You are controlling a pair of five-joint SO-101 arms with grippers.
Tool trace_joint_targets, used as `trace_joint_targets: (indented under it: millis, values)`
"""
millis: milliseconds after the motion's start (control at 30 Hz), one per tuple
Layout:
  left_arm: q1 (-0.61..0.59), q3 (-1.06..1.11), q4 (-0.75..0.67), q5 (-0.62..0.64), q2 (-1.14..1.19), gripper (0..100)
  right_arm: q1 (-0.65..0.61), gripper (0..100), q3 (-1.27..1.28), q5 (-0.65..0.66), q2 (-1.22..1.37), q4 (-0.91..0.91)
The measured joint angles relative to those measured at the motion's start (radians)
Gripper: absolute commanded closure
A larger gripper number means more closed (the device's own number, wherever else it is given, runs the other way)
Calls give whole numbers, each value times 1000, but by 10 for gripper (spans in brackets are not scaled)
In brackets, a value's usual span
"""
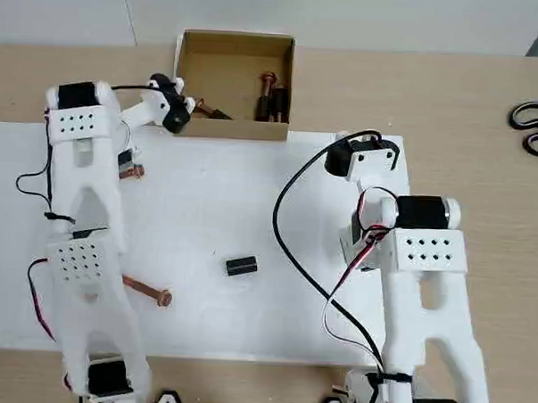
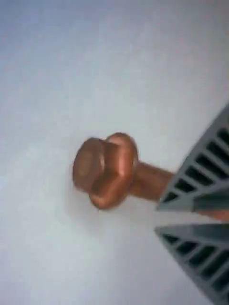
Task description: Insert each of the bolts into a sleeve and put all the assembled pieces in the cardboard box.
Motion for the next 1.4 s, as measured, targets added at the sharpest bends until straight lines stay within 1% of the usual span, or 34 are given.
trace_joint_targets:
  millis: [333,467,533,633,800,1100,1200,1300,1400]
  values:
    - [3,32,0,2,-2,889,0,991,0,0,0,0]
    - [-6,146,0,0,-74,874,0,991,0,0,0,0]
    - [-12,218,0,-20,-124,874,0,991,0,0,0,0]
    - [-12,272,-2,-28,-138,874,0,991,0,0,0,0]
    - [-23,272,-80,-28,-140,873,0,991,0,0,0,0]
    - [-20,284,-163,-28,-130,871,0,991,0,0,0,0]
    - [-21,278,-173,-28,-71,874,0,991,0,0,0,0]
    - [-20,227,-161,-29,-28,877,0,991,0,0,0,0]
    - [-20,150,-115,-28,21,919,0,991,0,0,0,0]
